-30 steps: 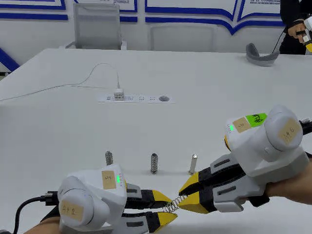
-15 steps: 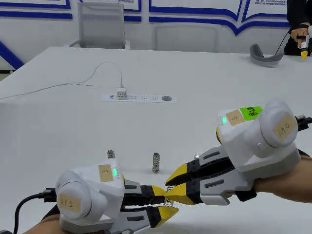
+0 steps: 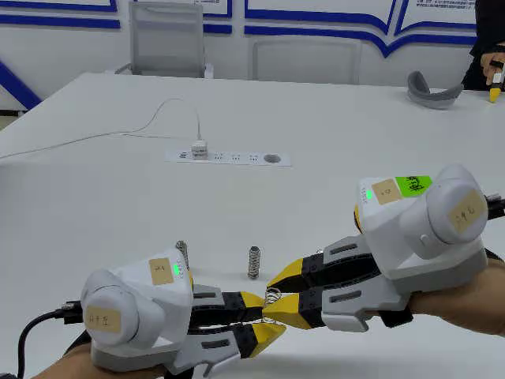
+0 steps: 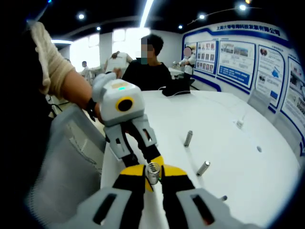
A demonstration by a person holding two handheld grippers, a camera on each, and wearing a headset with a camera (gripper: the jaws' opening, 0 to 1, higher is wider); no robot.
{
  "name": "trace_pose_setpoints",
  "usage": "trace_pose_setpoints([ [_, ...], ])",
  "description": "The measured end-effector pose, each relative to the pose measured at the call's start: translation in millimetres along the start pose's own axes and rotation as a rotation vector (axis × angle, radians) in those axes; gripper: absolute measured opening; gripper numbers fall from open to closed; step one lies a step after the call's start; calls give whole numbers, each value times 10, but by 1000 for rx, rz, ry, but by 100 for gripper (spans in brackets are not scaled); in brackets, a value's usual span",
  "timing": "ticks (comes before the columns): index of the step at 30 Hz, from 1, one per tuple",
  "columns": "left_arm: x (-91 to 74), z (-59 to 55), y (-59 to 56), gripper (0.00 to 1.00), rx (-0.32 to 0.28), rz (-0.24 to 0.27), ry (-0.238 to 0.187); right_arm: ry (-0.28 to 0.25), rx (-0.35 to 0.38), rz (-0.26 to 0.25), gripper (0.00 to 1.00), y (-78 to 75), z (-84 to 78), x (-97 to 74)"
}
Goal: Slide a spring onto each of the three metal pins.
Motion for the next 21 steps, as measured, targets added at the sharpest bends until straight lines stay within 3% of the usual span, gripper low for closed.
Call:
trace_pose_setpoints([
  [21,-8,-14,34,15,-26,34,-10,-34,36,-28,12,-52,-3,22],
])
Point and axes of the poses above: the centre of the closed fingertips' face, and the gripper's own axes: x roughly forward along the fingers, y roughly to its left, z roughly out of its top, the point moved 9 cm from there along -x, roughly backward along the fingers, and after that the axes turned 4 degrees about -z, right-handed, at the moved point
